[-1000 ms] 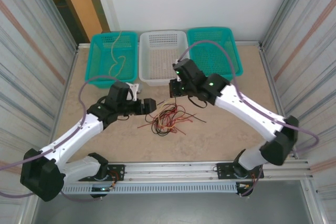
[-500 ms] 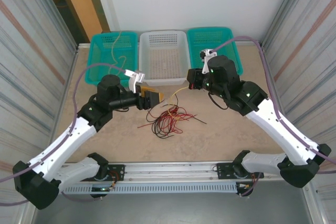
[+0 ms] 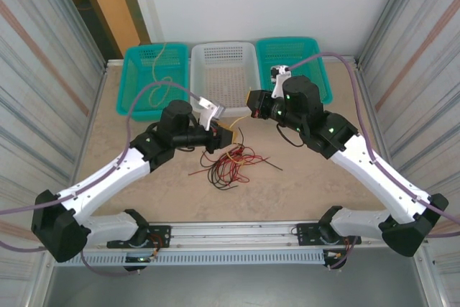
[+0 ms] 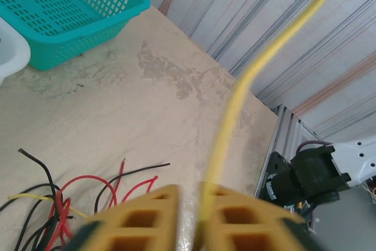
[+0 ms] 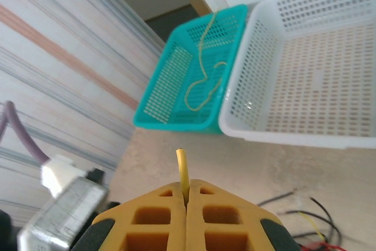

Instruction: Untangle the cables

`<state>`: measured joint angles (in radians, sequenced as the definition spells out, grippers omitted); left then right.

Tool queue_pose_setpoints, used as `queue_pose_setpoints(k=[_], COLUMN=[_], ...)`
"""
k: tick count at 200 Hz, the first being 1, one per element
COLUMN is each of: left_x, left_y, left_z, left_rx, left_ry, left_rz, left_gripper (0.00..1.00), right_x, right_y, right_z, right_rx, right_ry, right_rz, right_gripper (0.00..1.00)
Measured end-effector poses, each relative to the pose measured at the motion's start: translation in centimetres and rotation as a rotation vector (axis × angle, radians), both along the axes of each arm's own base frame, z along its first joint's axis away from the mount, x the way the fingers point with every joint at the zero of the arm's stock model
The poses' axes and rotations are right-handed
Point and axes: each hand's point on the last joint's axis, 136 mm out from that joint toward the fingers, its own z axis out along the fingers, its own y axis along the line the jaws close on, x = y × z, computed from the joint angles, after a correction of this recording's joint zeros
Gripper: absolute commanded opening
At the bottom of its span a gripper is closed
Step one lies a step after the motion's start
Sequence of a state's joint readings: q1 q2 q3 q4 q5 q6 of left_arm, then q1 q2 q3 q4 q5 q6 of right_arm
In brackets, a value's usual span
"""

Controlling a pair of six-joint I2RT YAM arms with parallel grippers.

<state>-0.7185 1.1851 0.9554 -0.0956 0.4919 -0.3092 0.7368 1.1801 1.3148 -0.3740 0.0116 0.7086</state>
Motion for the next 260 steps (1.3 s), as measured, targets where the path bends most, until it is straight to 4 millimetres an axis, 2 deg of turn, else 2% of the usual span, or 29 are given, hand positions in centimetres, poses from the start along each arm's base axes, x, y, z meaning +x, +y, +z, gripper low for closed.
queue_pose_setpoints(k=[32, 45, 57, 60, 67, 91, 103, 117, 151, 185, 202, 224, 239, 260], left_x=[0.1, 0.4, 0.9, 1.0, 1.3, 2.8, 3.6, 4.6, 5.0, 4.7, 4.7, 4.5, 4.4, 4.3], left_y=[-0.5, -0.5, -0.3, -0.2, 0.2, 1.6, 2.2, 2.9, 3.1, 3.1, 3.0, 3.1, 3.4, 4.2], left_z=[0.5, 0.8, 0.6, 0.5, 0.1, -0.1, 0.9, 3.3, 9.3, 13.0, 14.3, 15.4, 16.3, 18.2], left_rx=[0.0, -0.008, -0.004, -0.001, 0.015, 0.053, 0.036, -0.012, -0.13, -0.193, -0.21, -0.224, -0.236, -0.256], left_ry=[-0.054, -0.07, -0.08, -0.08, -0.076, -0.059, -0.049, -0.056, -0.091, -0.082, -0.072, -0.059, -0.055, -0.065], left_rz=[0.008, 0.022, 0.052, 0.061, 0.089, 0.198, 0.238, 0.279, 0.3, 0.282, 0.27, 0.254, 0.249, 0.254], left_gripper=[0.0, 0.0, 0.0, 0.0, 0.0, 0.0, 0.0, 0.0, 0.0, 0.0, 0.0, 0.0, 0.0, 0.0], right_x=[0.7, 0.9, 1.2, 1.3, 1.5, 1.1, 0.7, -0.2, -3.3, -5.6, -5.1, -3.1, -1.9, -1.4], right_y=[-0.6, -0.9, -1.3, -1.4, -1.6, -2.4, -2.5, -2.3, 0.2, 3.4, 3.9, 4.1, 3.8, 2.8], right_z=[0.6, 0.7, 0.5, 0.5, 0.4, -1.0, -2.0, -3.9, -9.1, -10.5, -11.2, -12.0, -12.9, -15.2], right_rx=[0.145, 0.212, 0.24, 0.243, 0.242, 0.187, 0.151, 0.111, -0.042, -0.159, -0.208, -0.283, -0.331, -0.379], right_ry=[0.02, 0.036, 0.054, 0.057, 0.064, 0.107, 0.129, 0.169, 0.246, 0.182, 0.164, 0.153, 0.153, 0.184], right_rz=[-0.011, -0.01, -0.015, -0.019, -0.029, -0.055, -0.057, -0.047, 0.04, 0.157, 0.156, 0.088, 0.035, -0.009], right_gripper=[0.0, 0.21, 0.5, 0.55, 0.61, 0.72, 0.73, 0.74, 0.73, 0.72, 0.7, 0.67, 0.65, 0.63])
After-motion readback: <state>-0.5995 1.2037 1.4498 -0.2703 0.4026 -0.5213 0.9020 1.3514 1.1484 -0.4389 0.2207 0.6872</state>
